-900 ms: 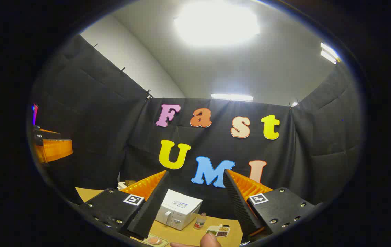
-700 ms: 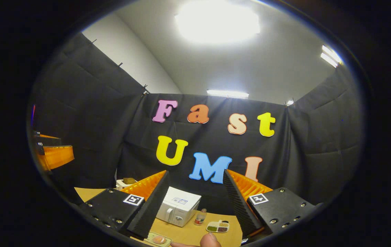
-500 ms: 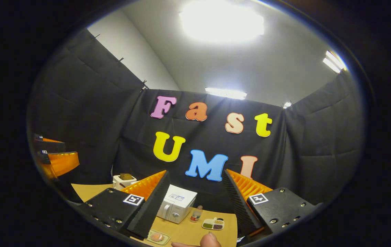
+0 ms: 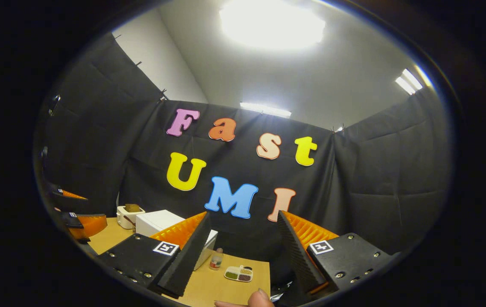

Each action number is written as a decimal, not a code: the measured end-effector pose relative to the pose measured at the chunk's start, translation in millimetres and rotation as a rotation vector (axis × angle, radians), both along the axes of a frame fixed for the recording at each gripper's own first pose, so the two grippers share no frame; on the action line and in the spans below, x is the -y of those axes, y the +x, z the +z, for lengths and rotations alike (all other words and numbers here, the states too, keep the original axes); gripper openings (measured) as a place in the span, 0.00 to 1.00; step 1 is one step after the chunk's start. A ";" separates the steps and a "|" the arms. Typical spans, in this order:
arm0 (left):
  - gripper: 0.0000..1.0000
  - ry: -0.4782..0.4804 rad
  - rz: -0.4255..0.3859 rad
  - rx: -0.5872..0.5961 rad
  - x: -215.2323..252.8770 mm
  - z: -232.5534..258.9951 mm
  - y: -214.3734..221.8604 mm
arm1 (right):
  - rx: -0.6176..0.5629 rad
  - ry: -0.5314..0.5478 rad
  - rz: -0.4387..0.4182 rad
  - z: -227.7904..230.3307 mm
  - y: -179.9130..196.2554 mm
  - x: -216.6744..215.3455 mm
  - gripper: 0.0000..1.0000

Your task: Open the microwave oven with the left hand, put the food in, and close the microwave oven.

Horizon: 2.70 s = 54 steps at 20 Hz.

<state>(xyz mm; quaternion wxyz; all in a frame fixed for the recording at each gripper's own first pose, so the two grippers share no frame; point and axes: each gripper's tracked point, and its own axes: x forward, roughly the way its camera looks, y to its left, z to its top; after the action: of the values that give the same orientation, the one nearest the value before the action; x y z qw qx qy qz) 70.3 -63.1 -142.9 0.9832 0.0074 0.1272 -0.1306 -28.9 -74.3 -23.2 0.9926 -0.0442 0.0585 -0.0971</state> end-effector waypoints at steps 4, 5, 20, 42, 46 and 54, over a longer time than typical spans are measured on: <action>0.94 0.038 0.018 -0.077 32.9 -43.0 27.4 | -0.007 0.022 -0.002 -25.5 12.7 47.1 0.95; 0.93 0.052 0.020 -0.083 41.5 -51.3 35.1 | 0.002 0.038 -0.007 -30.1 17.6 58.6 0.95; 0.99 0.172 -0.117 -0.263 89.6 -264.2 192.1 | -0.155 0.034 -0.310 -72.6 41.3 127.1 0.95; 0.77 0.167 -0.254 -0.471 111.1 -476.4 328.7 | -0.387 -0.085 -0.495 -94.0 46.4 77.8 0.96; 0.37 0.195 -0.197 -0.484 109.1 -475.7 332.7 | -0.389 -0.084 -0.501 -98.6 38.1 75.3 0.96; 0.18 0.158 -0.229 -0.453 108.5 -475.9 331.0 | -0.394 -0.057 -0.491 -100.0 16.8 70.6 0.96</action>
<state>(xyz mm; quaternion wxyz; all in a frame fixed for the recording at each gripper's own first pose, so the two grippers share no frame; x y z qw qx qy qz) 401.2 -171.6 -618.8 0.9049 0.0692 0.3521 -0.2289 -12.1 -144.9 -123.1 0.9075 -0.0745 0.2557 -0.3248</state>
